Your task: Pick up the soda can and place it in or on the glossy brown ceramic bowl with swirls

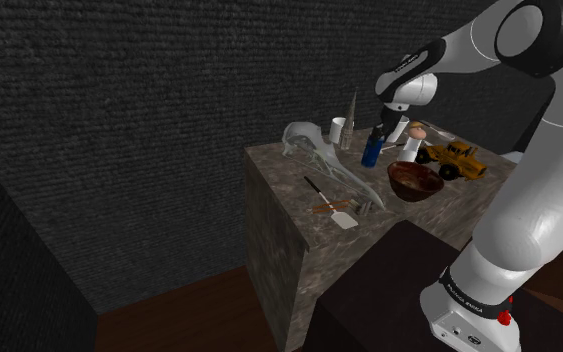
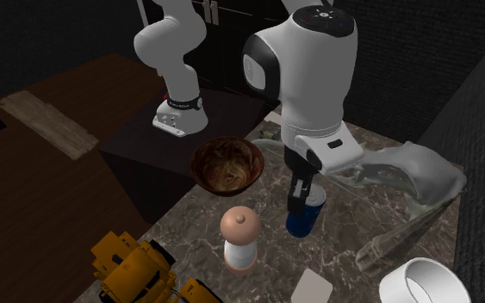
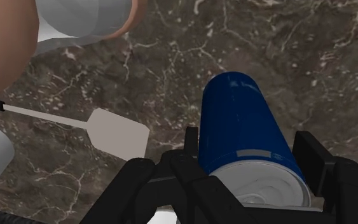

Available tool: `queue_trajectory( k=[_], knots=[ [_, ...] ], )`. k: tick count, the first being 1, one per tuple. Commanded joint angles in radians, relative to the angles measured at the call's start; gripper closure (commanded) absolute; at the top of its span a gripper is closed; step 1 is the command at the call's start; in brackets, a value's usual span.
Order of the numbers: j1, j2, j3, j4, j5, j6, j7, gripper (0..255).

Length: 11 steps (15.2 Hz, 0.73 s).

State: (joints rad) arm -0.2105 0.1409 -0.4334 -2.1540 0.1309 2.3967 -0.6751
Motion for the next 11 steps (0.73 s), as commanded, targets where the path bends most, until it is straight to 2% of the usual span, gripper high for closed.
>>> queue_trajectory(
  k=[1, 11],
  knots=[
    [0.002, -0.013, -0.002, 0.007, -0.01, -0.018, 0.007, 255],
    [0.009, -0.085, -0.009, 0.067, -0.061, -0.142, 0.045, 255]
  ],
)
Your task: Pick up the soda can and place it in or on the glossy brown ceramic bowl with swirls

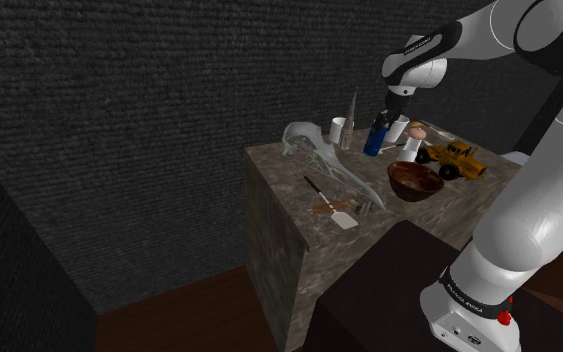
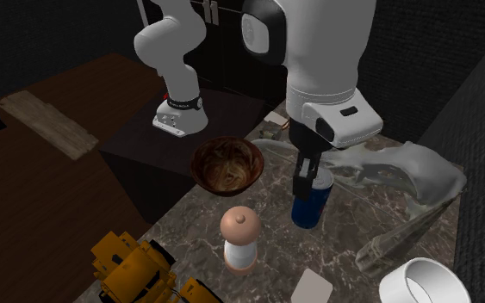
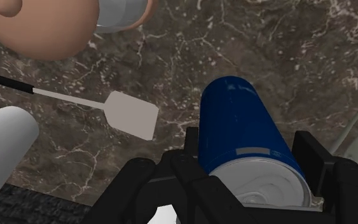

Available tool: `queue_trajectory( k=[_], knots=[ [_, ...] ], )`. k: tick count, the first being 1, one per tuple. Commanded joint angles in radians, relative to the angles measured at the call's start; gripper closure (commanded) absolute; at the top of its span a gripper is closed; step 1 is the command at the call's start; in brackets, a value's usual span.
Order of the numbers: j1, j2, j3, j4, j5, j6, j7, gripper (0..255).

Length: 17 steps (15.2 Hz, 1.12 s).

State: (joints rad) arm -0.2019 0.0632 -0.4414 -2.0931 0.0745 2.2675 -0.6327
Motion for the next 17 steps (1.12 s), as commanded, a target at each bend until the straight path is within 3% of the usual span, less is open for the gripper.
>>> queue_trajectory(
  k=[1, 17],
  knots=[
    [0.001, -0.014, -0.001, 0.014, -0.009, -0.026, 0.006, 255],
    [0.005, -0.081, 0.002, 0.16, -0.05, -0.232, 0.039, 255]
  ],
)
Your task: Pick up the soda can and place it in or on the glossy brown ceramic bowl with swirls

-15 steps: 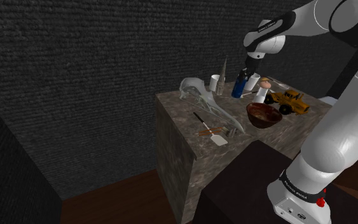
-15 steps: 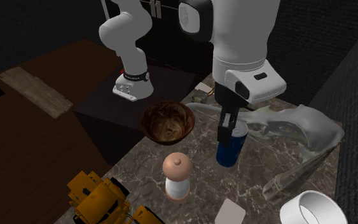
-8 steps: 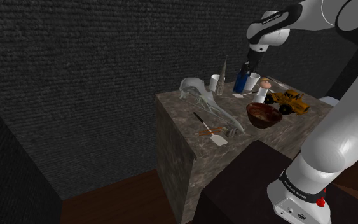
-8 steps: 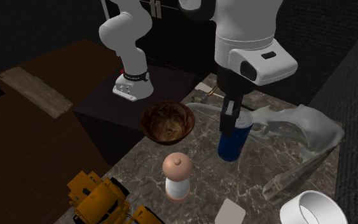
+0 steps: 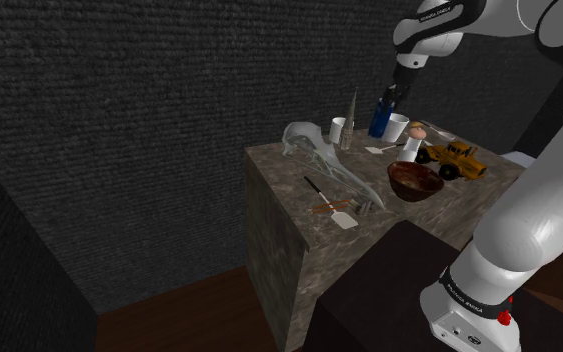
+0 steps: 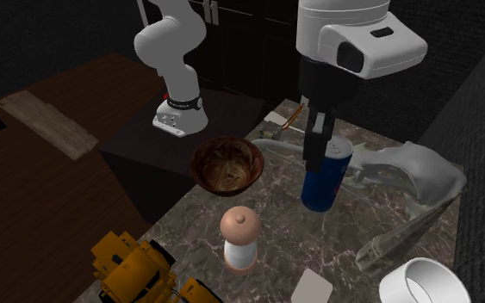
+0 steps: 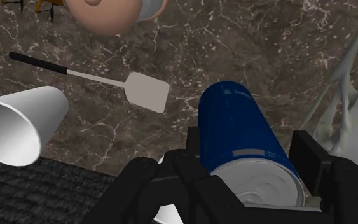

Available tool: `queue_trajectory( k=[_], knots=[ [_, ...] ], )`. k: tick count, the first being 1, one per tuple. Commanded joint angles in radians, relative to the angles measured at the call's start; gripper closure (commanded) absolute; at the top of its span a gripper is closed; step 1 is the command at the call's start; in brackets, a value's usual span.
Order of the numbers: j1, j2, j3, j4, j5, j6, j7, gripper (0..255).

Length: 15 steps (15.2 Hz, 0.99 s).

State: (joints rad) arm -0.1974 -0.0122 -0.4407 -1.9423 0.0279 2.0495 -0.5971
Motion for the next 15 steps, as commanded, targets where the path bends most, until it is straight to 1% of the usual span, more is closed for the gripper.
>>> queue_trajectory(
  k=[1, 4, 9, 15],
  knots=[
    [0.001, -0.008, 0.001, 0.02, -0.005, -0.027, 0.004, 255],
    [0.001, -0.013, 0.002, 0.045, -0.007, -0.056, 0.007, 255],
    [-0.013, -0.223, 0.012, -0.133, -0.102, -0.071, 0.041, 255],
    [-0.064, -0.468, 0.04, -0.303, -0.19, -0.135, 0.063, 255]
  ],
)
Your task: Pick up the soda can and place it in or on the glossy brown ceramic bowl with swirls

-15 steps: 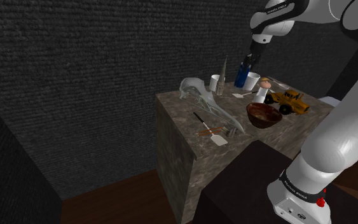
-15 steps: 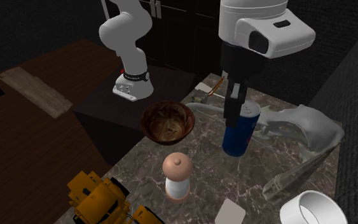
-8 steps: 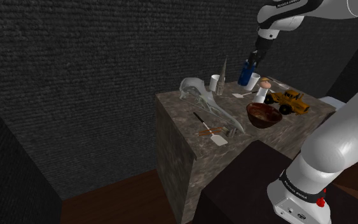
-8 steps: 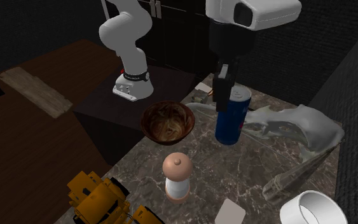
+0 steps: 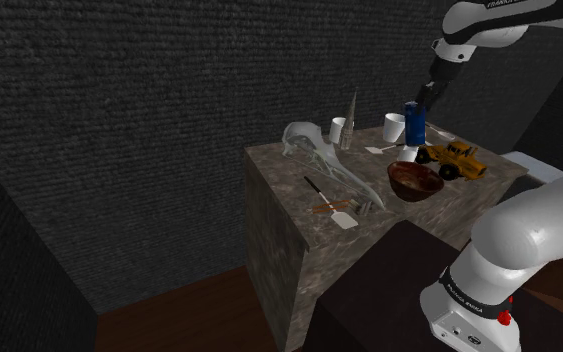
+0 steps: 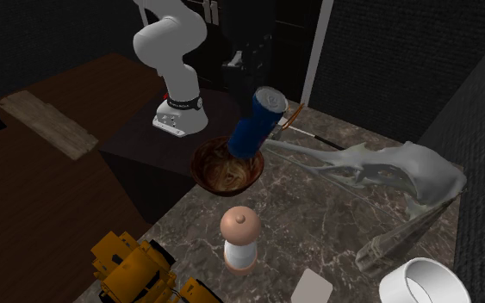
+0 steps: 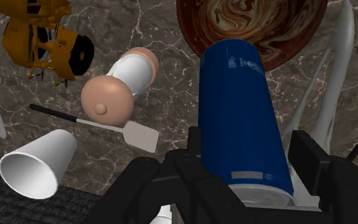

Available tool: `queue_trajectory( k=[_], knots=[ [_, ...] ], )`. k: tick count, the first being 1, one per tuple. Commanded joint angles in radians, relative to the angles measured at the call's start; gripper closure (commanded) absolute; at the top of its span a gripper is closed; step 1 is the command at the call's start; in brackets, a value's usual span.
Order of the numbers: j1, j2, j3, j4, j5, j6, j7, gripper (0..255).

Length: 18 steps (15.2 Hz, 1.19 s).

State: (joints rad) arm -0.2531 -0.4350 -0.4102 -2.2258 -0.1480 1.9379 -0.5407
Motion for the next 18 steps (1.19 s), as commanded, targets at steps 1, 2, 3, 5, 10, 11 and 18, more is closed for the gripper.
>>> queue_trajectory(
  k=[1, 2, 3, 5, 10, 11, 18],
  knots=[
    [-0.019, -0.085, 0.014, -0.043, -0.025, -0.039, 0.008, 255],
    [-0.03, -0.125, 0.019, -0.066, -0.036, -0.056, 0.008, 255],
    [-0.042, -0.165, 0.024, -0.087, -0.046, -0.073, 0.007, 255],
    [-0.065, -0.243, 0.032, -0.127, -0.063, -0.112, 0.003, 255],
    [-0.083, -0.287, 0.027, -0.2, -0.08, -0.082, 0.001, 255],
    [-0.084, -0.287, 0.025, -0.214, -0.083, -0.069, 0.001, 255],
    [-0.091, -0.283, 0.004, -0.303, -0.1, 0.025, 0.003, 255]
  ],
)
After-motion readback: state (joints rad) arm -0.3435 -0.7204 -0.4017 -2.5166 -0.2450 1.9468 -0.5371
